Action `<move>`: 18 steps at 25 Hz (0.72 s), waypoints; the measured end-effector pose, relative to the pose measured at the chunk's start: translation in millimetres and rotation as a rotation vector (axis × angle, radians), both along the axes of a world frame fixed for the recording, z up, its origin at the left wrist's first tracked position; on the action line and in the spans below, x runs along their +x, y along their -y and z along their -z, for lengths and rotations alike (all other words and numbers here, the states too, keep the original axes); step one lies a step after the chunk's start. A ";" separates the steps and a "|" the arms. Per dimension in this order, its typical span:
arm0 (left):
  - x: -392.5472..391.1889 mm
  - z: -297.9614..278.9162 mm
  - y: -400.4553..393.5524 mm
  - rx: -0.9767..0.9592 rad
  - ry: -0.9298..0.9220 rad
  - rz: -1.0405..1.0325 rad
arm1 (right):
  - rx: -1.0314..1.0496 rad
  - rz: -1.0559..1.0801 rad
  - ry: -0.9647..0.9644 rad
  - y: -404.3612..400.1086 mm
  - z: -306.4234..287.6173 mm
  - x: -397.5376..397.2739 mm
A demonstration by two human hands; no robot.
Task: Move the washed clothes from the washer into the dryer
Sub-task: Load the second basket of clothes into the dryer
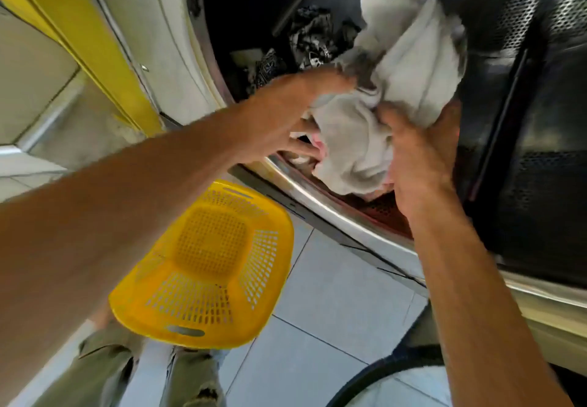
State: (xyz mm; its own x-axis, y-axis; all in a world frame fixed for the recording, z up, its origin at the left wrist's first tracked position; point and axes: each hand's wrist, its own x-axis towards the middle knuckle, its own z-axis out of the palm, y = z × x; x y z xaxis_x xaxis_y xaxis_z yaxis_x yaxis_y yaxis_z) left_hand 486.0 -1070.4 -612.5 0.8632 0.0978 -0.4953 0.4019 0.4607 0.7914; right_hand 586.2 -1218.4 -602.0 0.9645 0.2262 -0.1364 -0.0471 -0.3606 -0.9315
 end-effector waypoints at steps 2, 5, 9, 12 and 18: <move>6.7 -5.4 -21.8 0.098 -0.007 -0.057 | -0.190 -0.019 0.104 -8.2 4.2 28.6; -22.3 15.2 -29.7 0.216 -0.134 -0.004 | -0.328 0.003 0.134 -5.3 24.6 22.5; -100.0 68.0 -7.4 0.369 -0.281 0.131 | -0.453 -0.272 0.111 26.0 72.4 -72.3; -151.9 107.8 7.5 0.737 -0.552 0.183 | -0.697 -0.427 -0.026 52.1 110.4 -129.3; -228.0 177.8 15.7 0.767 -0.856 0.306 | -1.014 -0.572 -0.506 93.8 159.2 -184.2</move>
